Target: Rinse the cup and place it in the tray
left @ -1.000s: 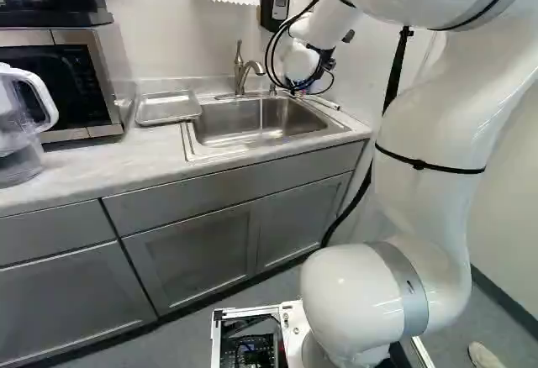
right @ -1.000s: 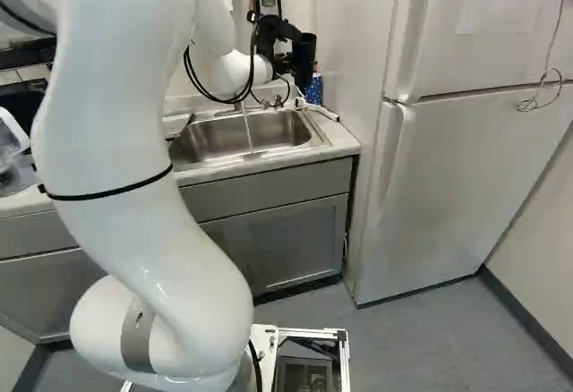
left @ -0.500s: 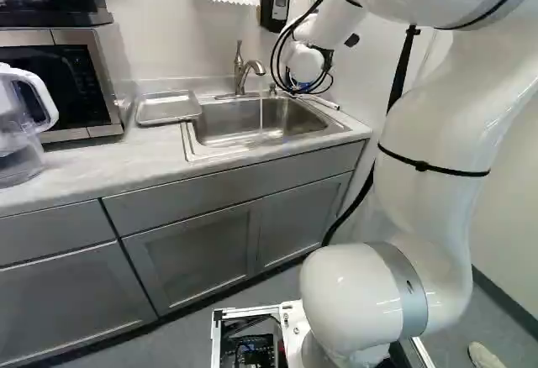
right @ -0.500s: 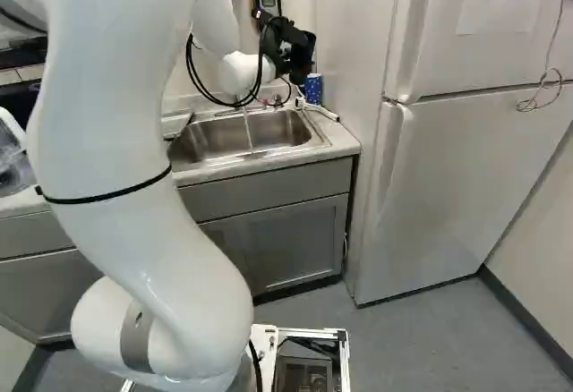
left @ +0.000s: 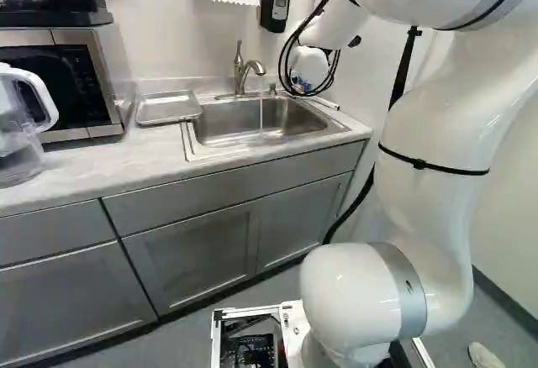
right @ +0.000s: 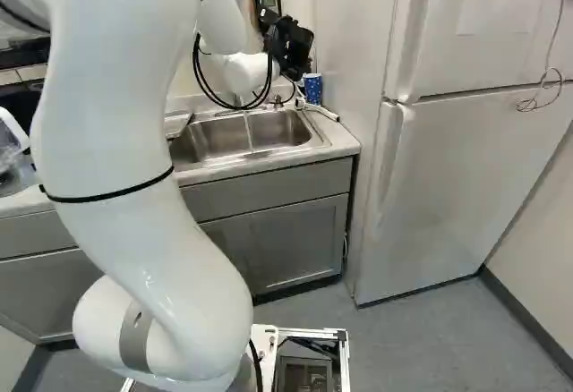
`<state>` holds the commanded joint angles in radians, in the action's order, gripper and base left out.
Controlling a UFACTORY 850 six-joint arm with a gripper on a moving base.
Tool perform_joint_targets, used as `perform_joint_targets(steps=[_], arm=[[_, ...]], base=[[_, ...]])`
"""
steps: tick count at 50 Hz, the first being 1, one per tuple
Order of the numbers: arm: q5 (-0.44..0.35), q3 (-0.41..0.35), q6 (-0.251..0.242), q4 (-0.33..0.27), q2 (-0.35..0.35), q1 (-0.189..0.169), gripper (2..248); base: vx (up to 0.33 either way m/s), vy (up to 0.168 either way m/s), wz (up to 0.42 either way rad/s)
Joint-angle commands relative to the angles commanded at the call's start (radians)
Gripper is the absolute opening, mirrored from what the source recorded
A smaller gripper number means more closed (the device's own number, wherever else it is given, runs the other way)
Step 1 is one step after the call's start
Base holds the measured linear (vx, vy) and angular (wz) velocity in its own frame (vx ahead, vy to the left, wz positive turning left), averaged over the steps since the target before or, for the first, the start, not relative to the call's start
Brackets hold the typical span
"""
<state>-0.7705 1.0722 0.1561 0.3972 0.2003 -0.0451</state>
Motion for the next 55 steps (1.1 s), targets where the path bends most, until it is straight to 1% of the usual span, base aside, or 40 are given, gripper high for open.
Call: perform_joint_targets(steps=[27, 55], arm=[[0.086, 0.004, 0.0, -0.235, 0.004, -0.027, 125], [0.186, -0.047, 0.0, -0.456, -0.043, -0.06, 125]], base=[[0.0, 0.0, 0.0], [0.0, 0.0, 0.0]])
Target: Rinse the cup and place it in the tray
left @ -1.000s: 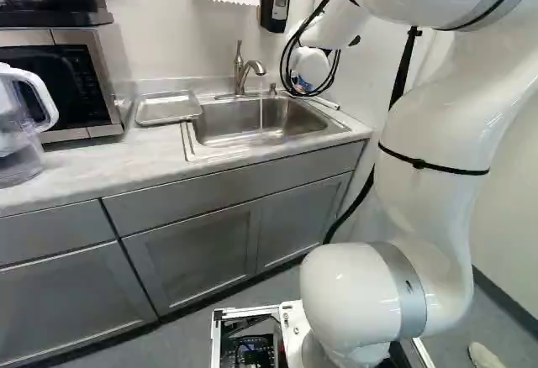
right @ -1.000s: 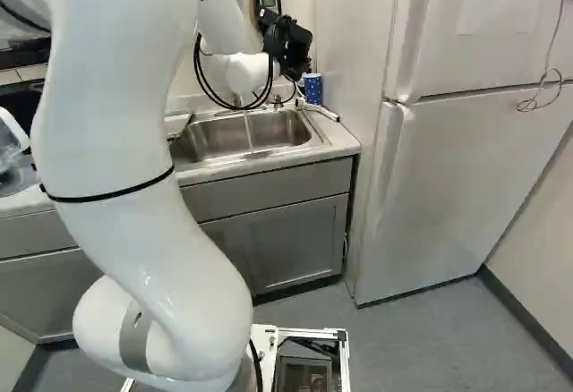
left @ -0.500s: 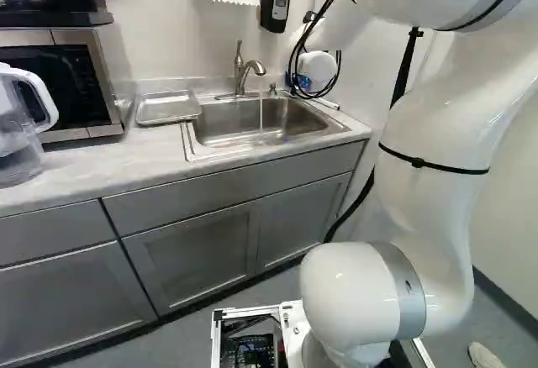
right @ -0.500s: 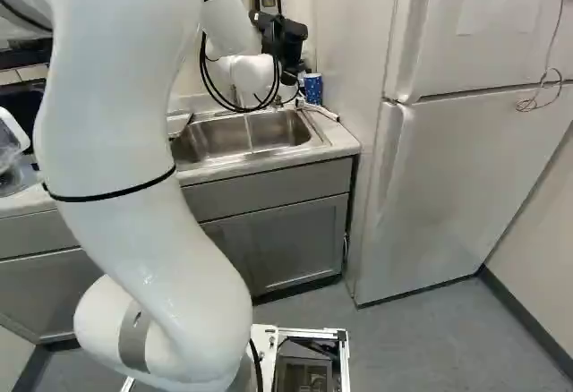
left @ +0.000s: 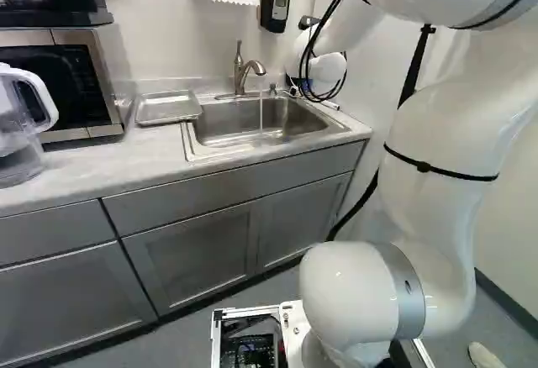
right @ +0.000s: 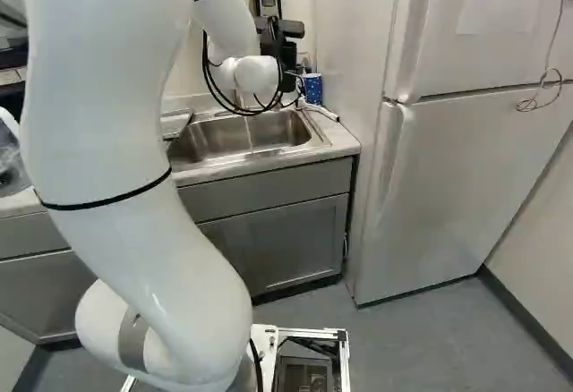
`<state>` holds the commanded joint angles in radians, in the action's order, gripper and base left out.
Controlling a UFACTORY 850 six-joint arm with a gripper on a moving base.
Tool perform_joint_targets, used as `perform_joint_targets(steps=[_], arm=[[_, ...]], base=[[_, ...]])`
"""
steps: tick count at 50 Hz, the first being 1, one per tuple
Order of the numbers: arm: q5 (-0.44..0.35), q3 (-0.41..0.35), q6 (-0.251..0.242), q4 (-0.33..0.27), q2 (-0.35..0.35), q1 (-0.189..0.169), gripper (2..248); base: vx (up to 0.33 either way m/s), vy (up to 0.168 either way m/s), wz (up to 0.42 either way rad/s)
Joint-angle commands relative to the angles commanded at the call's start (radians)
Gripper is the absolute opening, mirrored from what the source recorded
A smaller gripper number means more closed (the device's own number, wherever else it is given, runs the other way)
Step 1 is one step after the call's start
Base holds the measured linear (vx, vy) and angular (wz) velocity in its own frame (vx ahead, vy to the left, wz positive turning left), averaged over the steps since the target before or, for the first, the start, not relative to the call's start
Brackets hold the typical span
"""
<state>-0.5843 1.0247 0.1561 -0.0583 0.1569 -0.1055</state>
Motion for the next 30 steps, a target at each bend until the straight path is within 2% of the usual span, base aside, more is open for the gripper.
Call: perform_joint_targets(steps=[16, 30], arm=[[0.073, -0.036, 0.0, -0.121, -0.034, -0.015, 125], [0.142, -0.067, 0.0, -0.196, -0.063, -0.022, 125]], base=[[0.0, 0.0, 0.0], [0.0, 0.0, 0.0]])
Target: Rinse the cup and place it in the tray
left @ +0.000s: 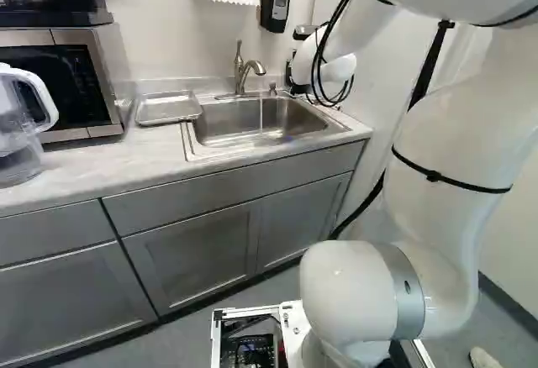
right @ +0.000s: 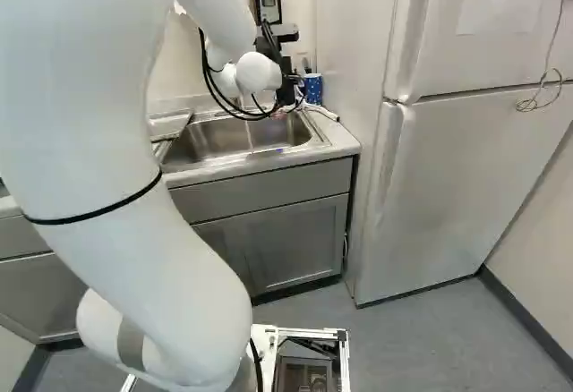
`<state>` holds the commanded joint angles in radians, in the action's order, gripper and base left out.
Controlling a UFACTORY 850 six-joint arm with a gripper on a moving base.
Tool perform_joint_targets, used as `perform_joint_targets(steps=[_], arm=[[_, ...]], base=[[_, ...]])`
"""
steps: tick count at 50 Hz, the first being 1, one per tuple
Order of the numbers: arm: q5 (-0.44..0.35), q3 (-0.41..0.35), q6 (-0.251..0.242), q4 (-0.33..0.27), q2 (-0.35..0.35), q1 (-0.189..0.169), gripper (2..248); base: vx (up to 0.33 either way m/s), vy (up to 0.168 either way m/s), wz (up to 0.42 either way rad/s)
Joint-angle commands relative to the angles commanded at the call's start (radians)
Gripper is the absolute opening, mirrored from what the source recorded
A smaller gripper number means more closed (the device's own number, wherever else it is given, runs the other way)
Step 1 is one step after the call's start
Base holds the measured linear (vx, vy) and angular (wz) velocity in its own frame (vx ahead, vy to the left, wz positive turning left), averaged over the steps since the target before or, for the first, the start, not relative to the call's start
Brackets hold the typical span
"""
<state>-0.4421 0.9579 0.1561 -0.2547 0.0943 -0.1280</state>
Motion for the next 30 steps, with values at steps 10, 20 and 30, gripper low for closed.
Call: perform_joint_targets(steps=[10, 20, 30], arm=[[0.036, -0.013, 0.0, -0.009, -0.012, 0.001, 125], [0.068, -0.026, 0.0, -0.009, -0.025, 0.004, 125], [0.071, -0.028, 0.0, -0.009, -0.023, 0.005, 125]], base=[[0.0, 0.0, 0.0], [0.0, 0.0, 0.0], [0.0, 0.0, 0.0]])
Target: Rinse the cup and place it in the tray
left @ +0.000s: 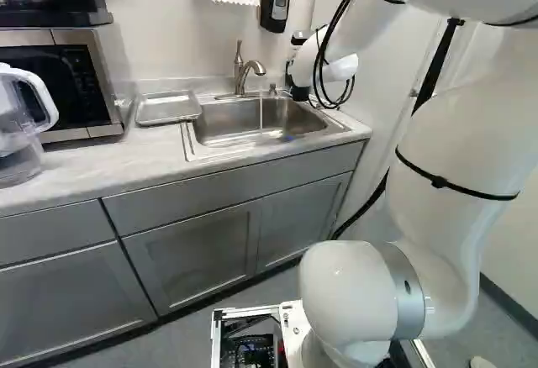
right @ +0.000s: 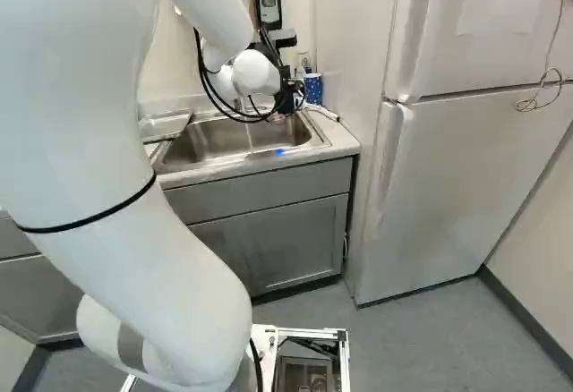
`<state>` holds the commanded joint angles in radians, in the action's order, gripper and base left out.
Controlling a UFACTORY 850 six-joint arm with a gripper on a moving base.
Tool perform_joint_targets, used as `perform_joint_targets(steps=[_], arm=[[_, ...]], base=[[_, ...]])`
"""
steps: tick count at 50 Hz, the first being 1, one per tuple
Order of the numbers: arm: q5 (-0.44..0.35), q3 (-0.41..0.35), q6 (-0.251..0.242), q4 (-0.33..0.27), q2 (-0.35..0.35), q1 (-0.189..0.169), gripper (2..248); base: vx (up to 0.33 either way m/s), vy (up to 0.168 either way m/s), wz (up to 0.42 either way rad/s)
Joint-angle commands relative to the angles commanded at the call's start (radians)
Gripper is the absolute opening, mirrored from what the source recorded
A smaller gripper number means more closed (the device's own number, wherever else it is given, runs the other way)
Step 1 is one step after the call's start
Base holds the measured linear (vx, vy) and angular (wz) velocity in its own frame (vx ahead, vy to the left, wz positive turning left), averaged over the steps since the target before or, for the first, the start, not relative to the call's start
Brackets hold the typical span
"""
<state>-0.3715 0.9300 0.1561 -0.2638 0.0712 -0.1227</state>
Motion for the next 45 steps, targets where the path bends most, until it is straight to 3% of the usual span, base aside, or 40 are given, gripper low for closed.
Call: perform_joint_targets(steps=[27, 45], arm=[[-0.017, -0.016, 0.0, 0.0, 0.038, 0.006, 125], [-0.043, -0.027, 0.0, 0.004, 0.066, 0.034, 125]], base=[[0.0, 0.0, 0.0], [0.0, 0.0, 0.0]])
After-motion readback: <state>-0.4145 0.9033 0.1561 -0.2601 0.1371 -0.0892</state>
